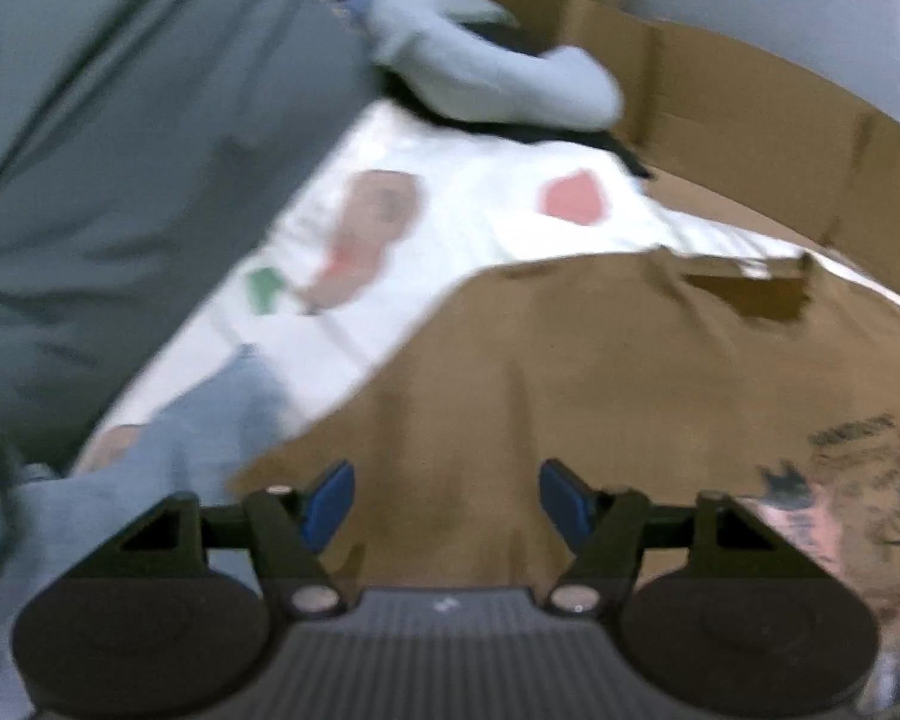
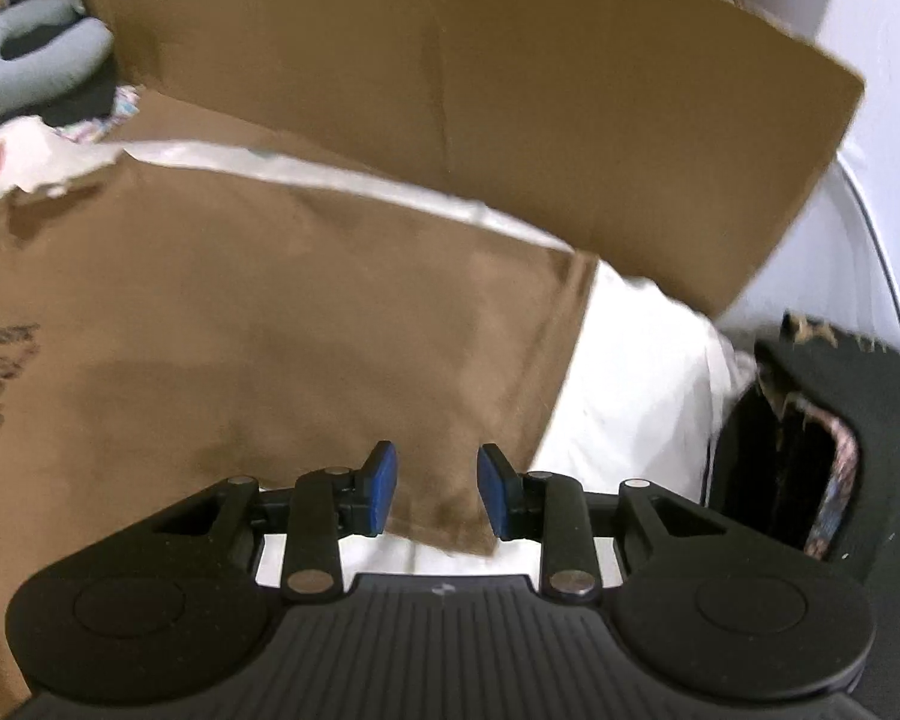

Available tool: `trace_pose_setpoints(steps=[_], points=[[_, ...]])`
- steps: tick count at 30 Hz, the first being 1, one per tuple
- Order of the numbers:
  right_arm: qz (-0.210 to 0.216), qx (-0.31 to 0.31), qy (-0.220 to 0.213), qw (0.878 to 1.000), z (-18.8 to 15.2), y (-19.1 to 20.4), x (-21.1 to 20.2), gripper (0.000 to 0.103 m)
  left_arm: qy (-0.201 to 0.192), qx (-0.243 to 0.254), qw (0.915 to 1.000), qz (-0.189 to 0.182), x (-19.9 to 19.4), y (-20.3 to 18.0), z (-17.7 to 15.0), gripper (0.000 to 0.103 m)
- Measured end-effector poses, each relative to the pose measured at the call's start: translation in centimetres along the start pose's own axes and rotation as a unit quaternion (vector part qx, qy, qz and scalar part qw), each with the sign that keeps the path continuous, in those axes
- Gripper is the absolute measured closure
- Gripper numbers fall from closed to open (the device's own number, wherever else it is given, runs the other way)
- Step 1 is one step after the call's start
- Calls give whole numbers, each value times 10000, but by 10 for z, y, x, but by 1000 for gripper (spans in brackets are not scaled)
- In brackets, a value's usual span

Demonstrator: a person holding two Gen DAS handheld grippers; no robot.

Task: Fold clothes

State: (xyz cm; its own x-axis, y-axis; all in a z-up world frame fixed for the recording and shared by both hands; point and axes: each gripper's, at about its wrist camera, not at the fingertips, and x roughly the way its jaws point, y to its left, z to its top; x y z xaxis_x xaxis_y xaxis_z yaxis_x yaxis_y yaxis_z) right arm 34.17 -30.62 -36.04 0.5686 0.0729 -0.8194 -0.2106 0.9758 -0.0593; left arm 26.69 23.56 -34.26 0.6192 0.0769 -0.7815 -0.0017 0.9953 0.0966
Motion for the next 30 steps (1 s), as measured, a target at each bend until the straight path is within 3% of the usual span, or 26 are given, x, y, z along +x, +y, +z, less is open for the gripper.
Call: trace_pose_setpoints(steps=[6, 8, 10, 18, 24, 27, 28, 30], points=[[354, -217, -168, 9990, 5, 29, -16, 67, 124, 0, 9981, 598, 23, 41, -3, 39], [450, -380, -205, 9981, 5, 41, -19, 67, 211, 39, 9967, 777, 32, 46, -4, 50], [542, -507, -222, 9970, 6, 51, -21, 67, 263, 73, 9958, 872, 41, 51, -5, 51], [1130, -504, -127, 9922, 6, 83, -26, 67, 376, -82, 9962, 776, 65, 72, -10, 57], [2083, -494, 32, 9768, 7, 120, -29, 66, 530, -320, 9968, 499, 85, 80, -12, 61], [2396, -701, 138, 9682, 5, 151, -26, 66, 563, -417, 9969, 351, 87, 82, -13, 77], [2456, -798, 171, 9659, 4, 161, -25, 65, 568, -385, 9972, 310, 84, 81, -11, 91], [2519, -984, 259, 9624, 0, 178, -21, 65, 536, -310, 9976, 298, 78, 80, -5, 95]])
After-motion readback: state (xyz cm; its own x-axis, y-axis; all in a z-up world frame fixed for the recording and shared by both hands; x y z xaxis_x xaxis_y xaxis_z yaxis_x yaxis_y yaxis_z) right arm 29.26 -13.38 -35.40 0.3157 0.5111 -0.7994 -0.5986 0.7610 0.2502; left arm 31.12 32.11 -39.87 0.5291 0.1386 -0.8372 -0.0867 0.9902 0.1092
